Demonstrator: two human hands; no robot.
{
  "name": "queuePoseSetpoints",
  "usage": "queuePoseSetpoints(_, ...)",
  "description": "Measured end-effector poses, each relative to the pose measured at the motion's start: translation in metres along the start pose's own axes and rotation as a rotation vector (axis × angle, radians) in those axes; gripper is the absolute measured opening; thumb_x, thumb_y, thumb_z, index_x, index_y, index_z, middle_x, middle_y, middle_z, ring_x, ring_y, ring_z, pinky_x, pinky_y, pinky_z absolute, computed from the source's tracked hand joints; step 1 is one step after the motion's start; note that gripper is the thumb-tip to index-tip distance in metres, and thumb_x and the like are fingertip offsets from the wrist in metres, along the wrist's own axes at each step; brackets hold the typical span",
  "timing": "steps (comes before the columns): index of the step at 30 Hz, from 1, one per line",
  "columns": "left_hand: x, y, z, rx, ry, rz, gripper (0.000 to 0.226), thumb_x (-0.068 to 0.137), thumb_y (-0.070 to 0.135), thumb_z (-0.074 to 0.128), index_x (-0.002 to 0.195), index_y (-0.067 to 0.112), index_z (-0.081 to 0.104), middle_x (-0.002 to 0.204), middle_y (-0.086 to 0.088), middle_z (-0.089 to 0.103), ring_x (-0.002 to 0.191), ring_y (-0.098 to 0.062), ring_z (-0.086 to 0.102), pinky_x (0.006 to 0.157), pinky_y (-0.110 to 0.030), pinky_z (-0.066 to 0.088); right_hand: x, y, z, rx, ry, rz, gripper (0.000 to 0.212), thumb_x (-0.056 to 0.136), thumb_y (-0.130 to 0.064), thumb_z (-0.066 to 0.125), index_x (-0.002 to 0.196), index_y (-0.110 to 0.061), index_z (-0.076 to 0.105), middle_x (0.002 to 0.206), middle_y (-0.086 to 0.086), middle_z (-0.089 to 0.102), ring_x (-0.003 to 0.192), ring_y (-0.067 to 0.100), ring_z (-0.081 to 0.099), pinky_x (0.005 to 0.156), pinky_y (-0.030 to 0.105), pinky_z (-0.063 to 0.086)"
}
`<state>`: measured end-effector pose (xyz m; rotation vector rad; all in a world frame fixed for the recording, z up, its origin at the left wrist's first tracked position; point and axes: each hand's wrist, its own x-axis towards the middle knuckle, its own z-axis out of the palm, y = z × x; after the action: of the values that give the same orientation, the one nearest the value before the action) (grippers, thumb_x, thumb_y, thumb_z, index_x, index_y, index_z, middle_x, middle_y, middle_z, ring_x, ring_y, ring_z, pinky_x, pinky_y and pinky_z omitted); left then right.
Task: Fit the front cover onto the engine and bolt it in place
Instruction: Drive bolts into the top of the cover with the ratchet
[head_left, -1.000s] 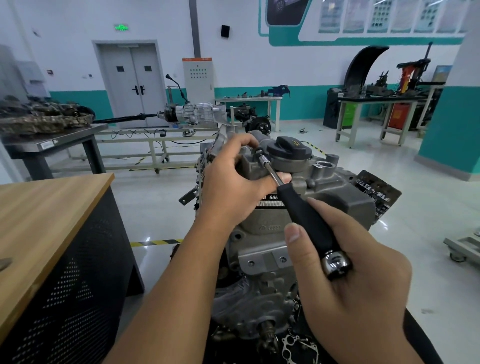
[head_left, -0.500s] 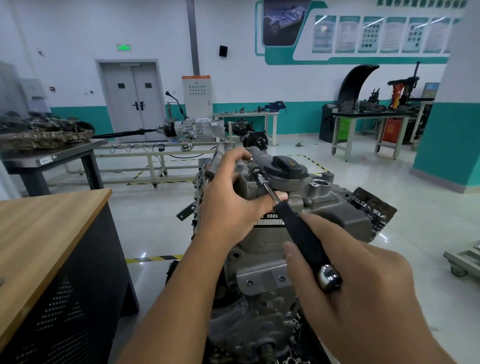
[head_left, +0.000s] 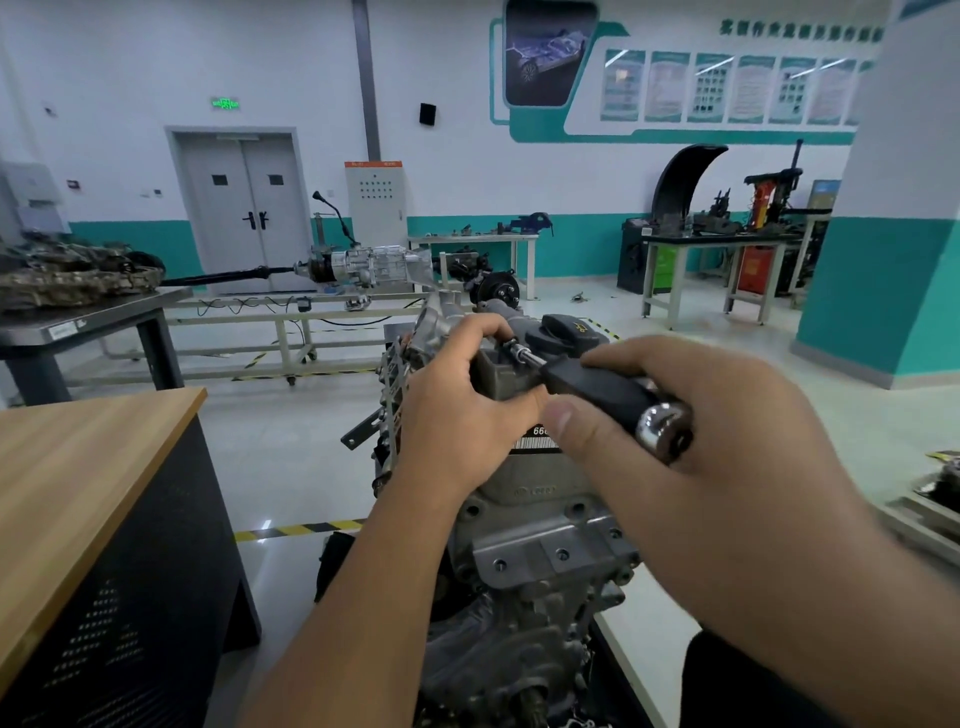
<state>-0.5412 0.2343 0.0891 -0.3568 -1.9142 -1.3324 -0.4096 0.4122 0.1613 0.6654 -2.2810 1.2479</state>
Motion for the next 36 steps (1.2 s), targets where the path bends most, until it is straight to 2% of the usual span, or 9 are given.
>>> queuePoseSetpoints(2,0.000,0.000,0.000,0.036,0.007,0.010,0.050,0.059,0.045,0.079,0.105,0.038,0.059,0.078,0.013,0.068,0.070,-0.016,0.064,0.066,-0.045,0.058,-0.011,0.009,0.005,-0.125,-0.026,-0.110,0.026,0.082,-0.057,0.058,0.092,-0.034,0.067,0.071,-0.013,0.067,0.060,0.006,0.065,0.045,0.021,0.047)
queuePoseSetpoints(4,-0.001,0.001,-0.001,0.117,0.022,0.028,0.050,0.059,0.048,0.077,0.105,0.041,0.057,0.071,0.019,0.064,0.060,-0.003,0.056,0.056,-0.032,0.051,-0.008,0.012,0.001,-0.601,-0.120,-0.349,0.025,0.093,-0.048,0.055,0.097,-0.027,0.068,0.054,-0.008,0.056,0.042,0.013,0.053,0.039,0.030,0.046)
queuePoseSetpoints(7,-0.002,0.007,-0.002,0.142,0.005,0.018,0.051,0.061,0.051,0.074,0.108,0.044,0.057,0.073,0.013,0.066,0.061,-0.008,0.059,0.057,-0.040,0.056,0.005,0.013,-0.011,-0.934,-0.248,-0.520,0.014,0.087,-0.035,0.067,0.098,-0.026,0.064,0.057,-0.008,0.051,0.042,0.021,0.051,0.043,0.031,0.049)
queuePoseSetpoints(9,-0.003,0.010,-0.002,0.163,0.000,0.019,0.052,0.057,0.056,0.069,0.107,0.051,0.056,0.079,0.016,0.068,0.065,-0.005,0.062,0.060,-0.042,0.058,0.011,0.011,-0.017,-0.858,-0.215,-0.454,0.013,0.090,-0.041,0.062,0.099,-0.031,0.064,0.062,-0.012,0.056,0.050,0.013,0.054,0.048,0.029,0.050)
queuePoseSetpoints(15,-0.004,0.012,-0.004,0.209,0.004,0.094,0.051,0.065,0.064,0.072,0.111,0.046,0.060,0.105,0.032,0.064,0.095,0.005,0.063,0.084,-0.038,0.058,0.003,0.021,0.000,0.252,0.124,0.172,0.010,0.086,-0.033,0.079,0.092,-0.029,0.072,0.069,-0.009,0.071,0.060,0.011,0.067,0.045,0.024,0.054)
queuePoseSetpoints(21,-0.005,0.011,-0.003,0.163,0.032,0.039,0.043,0.060,0.059,0.077,0.095,0.040,0.060,0.094,0.018,0.070,0.090,-0.003,0.068,0.080,-0.041,0.060,0.017,0.018,-0.026,-0.754,-0.082,-0.482,0.033,0.090,-0.041,0.071,0.093,-0.029,0.040,0.058,-0.008,0.055,0.042,0.011,0.047,0.034,0.028,0.042)
queuePoseSetpoints(27,-0.012,0.018,-0.008,0.215,0.008,0.039,0.049,0.069,0.063,0.074,0.111,0.044,0.059,0.103,0.033,0.064,0.098,0.009,0.061,0.085,-0.029,0.056,0.030,0.012,-0.030,-0.483,-0.034,-0.372,0.030,0.083,-0.037,0.074,0.089,-0.023,0.048,0.067,-0.005,0.058,0.056,0.010,0.051,0.047,0.031,0.043)
queuePoseSetpoints(31,-0.024,0.028,-0.005,0.492,0.076,0.214,0.051,0.080,0.056,0.061,0.125,0.034,0.061,0.118,0.012,0.066,0.110,-0.015,0.060,0.090,-0.046,0.051,0.025,0.019,-0.026,-0.427,0.034,-0.363,0.029,0.085,-0.033,0.078,0.091,-0.017,0.054,0.069,-0.001,0.062,0.059,0.014,0.055,0.049,0.032,0.046)
queuePoseSetpoints(36,-0.023,0.032,0.003,0.542,0.344,0.506,0.026,0.090,0.026,0.064,0.106,0.011,0.077,0.105,-0.007,0.072,0.098,-0.031,0.067,0.080,-0.051,0.052,0.025,0.018,-0.022,-0.437,0.044,-0.380,0.030,0.085,-0.033,0.076,0.092,-0.014,0.054,0.068,0.004,0.061,0.058,0.022,0.055,0.051,0.034,0.046)
